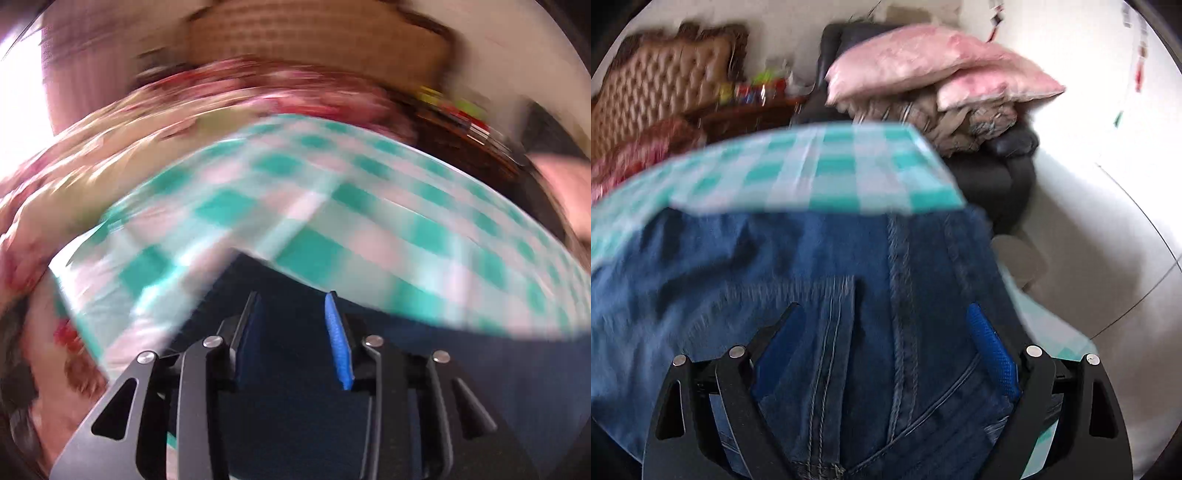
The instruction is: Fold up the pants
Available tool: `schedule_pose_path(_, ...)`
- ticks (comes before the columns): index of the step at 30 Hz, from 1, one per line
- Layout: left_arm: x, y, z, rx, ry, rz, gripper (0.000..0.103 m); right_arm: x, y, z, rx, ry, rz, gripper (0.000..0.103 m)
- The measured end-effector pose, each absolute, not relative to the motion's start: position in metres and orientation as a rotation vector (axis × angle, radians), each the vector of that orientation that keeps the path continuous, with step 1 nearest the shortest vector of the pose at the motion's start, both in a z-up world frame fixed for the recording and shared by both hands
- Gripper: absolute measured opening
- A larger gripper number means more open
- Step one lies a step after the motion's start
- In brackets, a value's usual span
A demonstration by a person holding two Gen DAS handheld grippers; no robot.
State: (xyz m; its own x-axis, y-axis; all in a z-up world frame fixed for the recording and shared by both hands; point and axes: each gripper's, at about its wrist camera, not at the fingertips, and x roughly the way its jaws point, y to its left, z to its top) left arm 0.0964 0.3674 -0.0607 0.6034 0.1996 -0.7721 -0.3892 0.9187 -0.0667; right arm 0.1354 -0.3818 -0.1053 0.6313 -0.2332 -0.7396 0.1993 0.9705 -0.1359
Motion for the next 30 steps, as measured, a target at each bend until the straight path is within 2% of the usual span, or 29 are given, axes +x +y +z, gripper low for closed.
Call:
schedule_pose_path(4, 0.082, 0.338, -0.09, -0.203, 0.956, 0.218, 0.045, 0.139, -0.388, -0.118, -0.02, 0.891, -0.287, 0.086)
schedule_pose_path(6, 0.075, 0.353, -0.104, -0.158, 0.984, 0.354, 0.043, 0.141, -0.385, -0.117, -0.038, 0.892, -0.298, 0.086)
schedule_pose_path(9, 0.05, 0.392, -0.09, -0.285, 0.927, 0.58, 0.04, 0.135, -0.381, -0.1, -0.055, 0.835, -0.315, 0.086)
schedule_pose_path(11, 0.041, 0.389, -0.076, -0.312, 0.876, 0.547, 0.041, 0.125, -0.376, -0.086, -0.017, 0.792, -0.264, 0.086)
schedule_pose_path(16, 0.048, 0.319, -0.063, -0.186, 0.867, 0.358, 0.041, 0.113, -0.347, -0.078, -0.02, 0.787, -0.166, 0.087)
schedule_pose_path(21, 0.053, 0.26, -0.085, -0.145, 0.907, 0.212, 0.041, 0.109, -0.336, -0.091, 0.05, 0.835, -0.125, 0.088)
schedule_pose_path(23, 0.061, 0.262, -0.101, -0.127, 0.947, 0.229, 0.041, 0.109, -0.339, -0.101, 0.064, 0.88, -0.156, 0.088)
schedule_pose_path(25, 0.056, 0.275, -0.109, -0.146, 0.957, 0.295, 0.052, 0.109, -0.343, -0.108, 0.049, 0.887, -0.179, 0.088)
schedule_pose_path(26, 0.051, 0.287, -0.11, -0.177, 0.955, 0.335, 0.053, 0.108, -0.345, -0.11, 0.041, 0.881, -0.18, 0.088)
schedule_pose_path(30, 0.036, 0.32, -0.108, -0.293, 0.945, 0.418, 0.046, 0.103, -0.34, -0.122, -0.057, 0.865, -0.183, 0.091)
